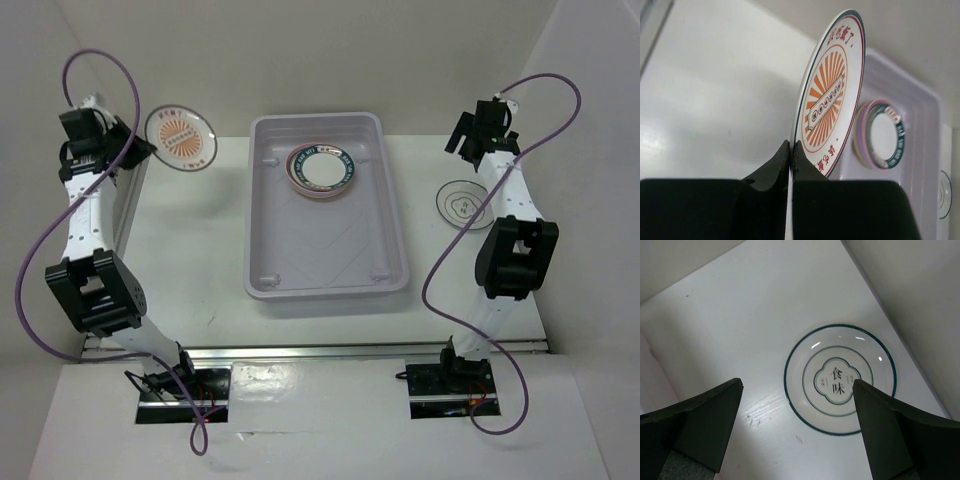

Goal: Place the plates into the plastic bin on the countertop

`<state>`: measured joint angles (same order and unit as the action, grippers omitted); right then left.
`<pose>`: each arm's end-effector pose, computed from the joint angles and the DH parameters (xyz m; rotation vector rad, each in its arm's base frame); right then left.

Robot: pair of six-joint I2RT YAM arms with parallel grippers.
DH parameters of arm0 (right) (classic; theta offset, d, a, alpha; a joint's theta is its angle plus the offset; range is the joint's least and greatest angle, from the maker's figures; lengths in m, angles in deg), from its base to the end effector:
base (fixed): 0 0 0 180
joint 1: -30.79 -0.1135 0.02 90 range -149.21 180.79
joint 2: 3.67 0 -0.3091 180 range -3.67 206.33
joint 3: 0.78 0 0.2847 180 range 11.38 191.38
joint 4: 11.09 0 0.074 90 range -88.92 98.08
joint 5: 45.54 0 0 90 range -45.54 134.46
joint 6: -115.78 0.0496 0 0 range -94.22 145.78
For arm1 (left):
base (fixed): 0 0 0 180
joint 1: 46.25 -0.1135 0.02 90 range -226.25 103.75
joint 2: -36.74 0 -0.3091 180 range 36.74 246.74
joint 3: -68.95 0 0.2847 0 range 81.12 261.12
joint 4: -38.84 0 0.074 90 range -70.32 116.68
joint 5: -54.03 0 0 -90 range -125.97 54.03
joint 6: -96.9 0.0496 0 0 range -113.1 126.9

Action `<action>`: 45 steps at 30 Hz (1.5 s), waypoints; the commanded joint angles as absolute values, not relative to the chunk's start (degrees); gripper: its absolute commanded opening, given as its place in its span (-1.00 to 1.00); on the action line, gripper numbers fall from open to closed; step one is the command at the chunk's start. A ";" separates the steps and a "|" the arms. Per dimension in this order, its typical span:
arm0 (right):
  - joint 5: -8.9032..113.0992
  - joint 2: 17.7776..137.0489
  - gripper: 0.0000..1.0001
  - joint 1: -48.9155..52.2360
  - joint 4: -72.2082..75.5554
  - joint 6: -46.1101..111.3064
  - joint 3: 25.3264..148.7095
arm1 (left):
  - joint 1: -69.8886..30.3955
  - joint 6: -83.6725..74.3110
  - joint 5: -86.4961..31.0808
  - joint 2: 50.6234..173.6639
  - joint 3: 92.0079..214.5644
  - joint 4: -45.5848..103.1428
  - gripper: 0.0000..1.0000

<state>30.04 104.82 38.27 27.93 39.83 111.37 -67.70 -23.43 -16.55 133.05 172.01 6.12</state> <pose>0.4958 -0.0776 0.3542 0.5443 2.1041 -0.2097 0.4205 0.1475 0.4013 -0.6851 1.9045 -0.4407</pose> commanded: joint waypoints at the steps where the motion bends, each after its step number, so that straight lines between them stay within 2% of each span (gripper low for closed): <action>1: 24.34 98.12 0.99 38.51 28.85 42.39 108.34 | -65.25 -22.54 -13.83 129.64 177.79 7.68 -1.00; 9: 18.98 87.83 0.99 41.94 23.94 47.67 84.55 | -52.15 -25.09 -2.84 142.80 189.47 12.08 -1.00; 16: 16.77 85.37 0.99 42.48 18.22 50.83 74.77 | -41.33 -28.60 -1.86 160.12 201.69 15.24 -1.00; 22: 13.88 85.89 0.99 42.48 16.55 52.59 72.21 | -36.85 -30.72 -3.09 169.70 207.67 17.89 -1.00; 38: 10.71 87.56 0.99 42.48 15.23 53.82 71.50 | -35.44 -31.86 -10.30 176.66 209.88 15.60 -1.00; 39: 10.71 87.56 0.99 42.48 15.23 53.82 71.50 | -35.44 -31.86 -10.30 176.66 209.88 15.60 -0.94; 41: 10.09 87.56 0.99 42.48 15.23 54.34 70.97 | -35.44 -30.55 -9.70 177.27 211.01 13.76 -0.69; 42: 10.09 87.56 0.99 42.48 14.62 54.35 70.97 | -35.44 -29.85 -9.69 177.27 211.54 12.80 -0.33; 45: 10.09 88.79 0.99 42.48 15.14 56.89 70.36 | -35.44 -27.30 -11.97 175.96 212.07 9.02 0.10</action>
